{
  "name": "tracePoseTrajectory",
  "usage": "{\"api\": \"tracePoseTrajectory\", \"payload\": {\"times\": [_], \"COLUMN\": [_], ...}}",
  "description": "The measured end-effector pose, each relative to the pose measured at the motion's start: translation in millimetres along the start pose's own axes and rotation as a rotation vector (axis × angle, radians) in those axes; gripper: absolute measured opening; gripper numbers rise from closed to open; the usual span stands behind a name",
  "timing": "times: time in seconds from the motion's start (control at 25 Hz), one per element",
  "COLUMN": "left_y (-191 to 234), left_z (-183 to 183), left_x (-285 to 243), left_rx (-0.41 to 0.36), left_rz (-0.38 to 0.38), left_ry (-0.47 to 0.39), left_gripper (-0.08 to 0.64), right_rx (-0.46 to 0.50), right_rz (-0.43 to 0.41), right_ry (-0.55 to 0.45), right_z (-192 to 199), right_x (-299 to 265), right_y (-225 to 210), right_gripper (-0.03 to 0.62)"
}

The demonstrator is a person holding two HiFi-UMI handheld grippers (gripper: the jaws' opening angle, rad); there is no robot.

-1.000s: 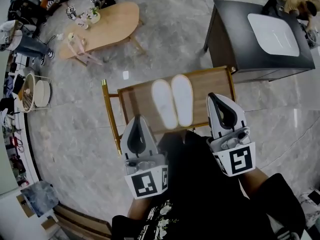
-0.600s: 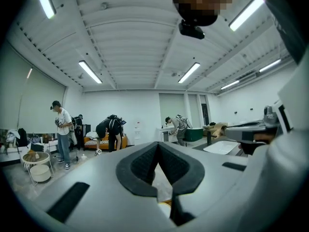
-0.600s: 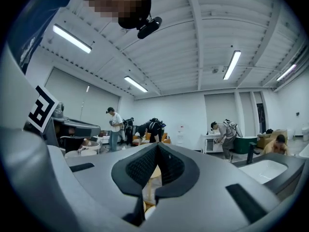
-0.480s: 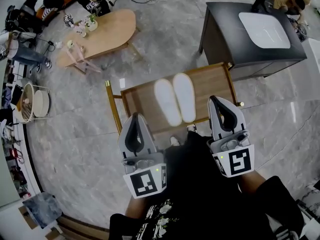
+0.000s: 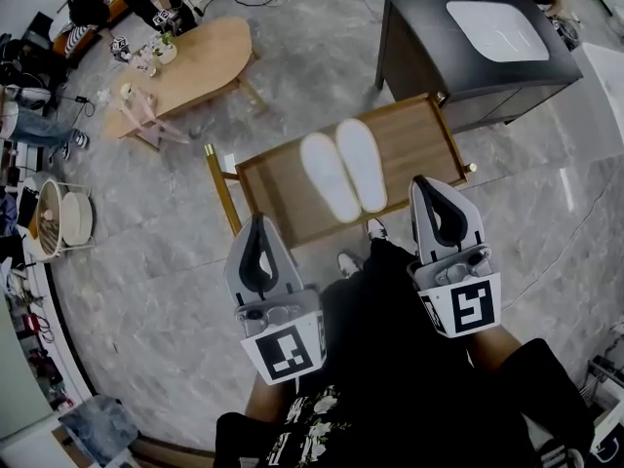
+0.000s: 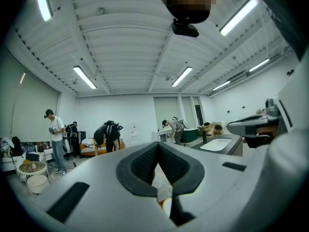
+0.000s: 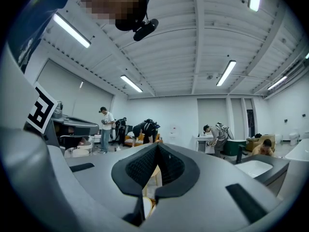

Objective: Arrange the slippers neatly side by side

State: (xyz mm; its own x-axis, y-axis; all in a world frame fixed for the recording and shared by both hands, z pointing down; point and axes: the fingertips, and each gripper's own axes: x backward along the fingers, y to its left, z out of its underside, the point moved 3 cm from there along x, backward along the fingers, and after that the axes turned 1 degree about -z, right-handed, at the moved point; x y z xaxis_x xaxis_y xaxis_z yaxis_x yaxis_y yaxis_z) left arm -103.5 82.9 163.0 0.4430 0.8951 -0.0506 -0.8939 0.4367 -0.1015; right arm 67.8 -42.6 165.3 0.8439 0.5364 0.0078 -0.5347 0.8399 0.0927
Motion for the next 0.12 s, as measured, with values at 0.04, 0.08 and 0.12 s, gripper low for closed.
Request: {"api": "tracePoseTrajectory", "payload": {"times": [0.04, 0.08, 0.12], "left_y": [1.9, 3.6, 5.2], "left_z": [2.2, 4.4, 6.5], "left_x": [4.7, 9.3, 14.0], "left_rx": [0.003, 0.005, 0.007], "left_rz": [0.003, 0.005, 0.008], "left_ry": [0.003, 0.005, 0.008], "left_gripper": [0.003, 0.003, 0.003], "right_rx": [0.0, -0.001, -0.001], "right_rz": [0.002, 0.003, 0.004], "right_ry": [0.0, 0.001, 0.003], "right_z": [0.9, 2.0, 3.2], "right_x": [3.7, 7.6, 11.5], "right_y": [5.2, 10.5, 15.8], "right_gripper": [-0.003, -0.003, -0.003]}}
